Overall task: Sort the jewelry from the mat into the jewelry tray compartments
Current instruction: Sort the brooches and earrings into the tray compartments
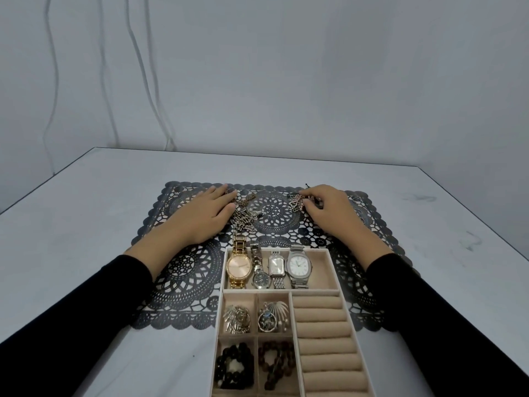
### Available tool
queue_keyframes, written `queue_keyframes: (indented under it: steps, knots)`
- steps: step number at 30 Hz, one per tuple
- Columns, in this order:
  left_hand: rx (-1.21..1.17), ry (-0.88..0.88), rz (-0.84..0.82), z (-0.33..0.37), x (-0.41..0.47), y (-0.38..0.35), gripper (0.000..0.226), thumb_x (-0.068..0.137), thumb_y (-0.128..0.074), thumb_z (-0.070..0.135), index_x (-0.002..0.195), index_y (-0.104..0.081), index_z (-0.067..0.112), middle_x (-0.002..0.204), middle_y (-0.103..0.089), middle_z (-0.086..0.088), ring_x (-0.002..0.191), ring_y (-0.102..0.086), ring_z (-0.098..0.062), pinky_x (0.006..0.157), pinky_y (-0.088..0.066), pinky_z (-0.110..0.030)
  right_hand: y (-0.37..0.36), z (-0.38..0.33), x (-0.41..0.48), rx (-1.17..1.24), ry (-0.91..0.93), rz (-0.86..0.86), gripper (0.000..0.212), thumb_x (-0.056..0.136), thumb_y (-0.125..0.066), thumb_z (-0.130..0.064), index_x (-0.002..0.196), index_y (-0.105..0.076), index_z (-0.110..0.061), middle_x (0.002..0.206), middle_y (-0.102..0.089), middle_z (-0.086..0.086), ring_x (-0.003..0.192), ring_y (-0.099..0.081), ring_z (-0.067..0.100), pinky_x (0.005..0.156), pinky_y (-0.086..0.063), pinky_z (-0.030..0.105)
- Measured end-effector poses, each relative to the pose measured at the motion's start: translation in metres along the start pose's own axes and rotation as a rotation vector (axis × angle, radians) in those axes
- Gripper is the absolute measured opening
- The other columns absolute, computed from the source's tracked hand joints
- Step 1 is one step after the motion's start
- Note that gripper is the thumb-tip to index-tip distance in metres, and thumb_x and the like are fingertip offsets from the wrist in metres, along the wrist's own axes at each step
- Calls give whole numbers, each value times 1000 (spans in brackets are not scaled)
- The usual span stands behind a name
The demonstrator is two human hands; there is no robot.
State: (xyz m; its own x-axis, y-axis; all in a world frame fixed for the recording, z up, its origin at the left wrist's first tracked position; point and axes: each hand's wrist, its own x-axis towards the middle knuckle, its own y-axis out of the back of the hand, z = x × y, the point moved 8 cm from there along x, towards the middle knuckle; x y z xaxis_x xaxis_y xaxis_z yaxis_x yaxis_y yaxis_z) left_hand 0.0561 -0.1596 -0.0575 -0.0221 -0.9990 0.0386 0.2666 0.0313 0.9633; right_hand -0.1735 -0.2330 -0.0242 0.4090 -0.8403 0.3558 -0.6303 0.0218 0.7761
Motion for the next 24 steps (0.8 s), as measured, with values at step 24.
queue_keyframes:
  steps: [24]
  knots:
    - [-69,-366,86,82,36,6,37,95,-39,38,117,-67,30,117,-68,13,99,-64,-7,89,-52,-36,9,23,11,110,-91,20,34,83,-45,3,82,-74,-15,100,-69,1,73,-54,4,63,-37,13]
